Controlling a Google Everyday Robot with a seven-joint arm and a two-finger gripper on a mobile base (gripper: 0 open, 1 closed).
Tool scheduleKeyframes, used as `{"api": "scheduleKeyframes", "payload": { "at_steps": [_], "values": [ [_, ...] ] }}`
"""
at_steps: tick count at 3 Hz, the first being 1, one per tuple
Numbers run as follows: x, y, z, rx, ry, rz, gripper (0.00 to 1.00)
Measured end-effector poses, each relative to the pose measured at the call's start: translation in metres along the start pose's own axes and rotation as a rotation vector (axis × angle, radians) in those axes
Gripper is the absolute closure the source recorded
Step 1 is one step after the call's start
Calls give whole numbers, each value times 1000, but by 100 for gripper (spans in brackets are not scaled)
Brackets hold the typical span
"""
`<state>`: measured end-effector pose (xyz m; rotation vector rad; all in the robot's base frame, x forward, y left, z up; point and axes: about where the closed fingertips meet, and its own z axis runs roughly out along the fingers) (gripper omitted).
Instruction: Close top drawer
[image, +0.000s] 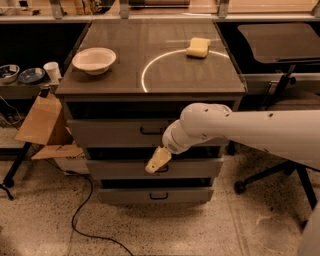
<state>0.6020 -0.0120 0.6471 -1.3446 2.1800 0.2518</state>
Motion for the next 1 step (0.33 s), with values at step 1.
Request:
{"api": "scheduleKeyframes", "payload": {
  "at_steps": [1],
  "values": [
    [0,0,0,0,0,-1,0]
  ]
}}
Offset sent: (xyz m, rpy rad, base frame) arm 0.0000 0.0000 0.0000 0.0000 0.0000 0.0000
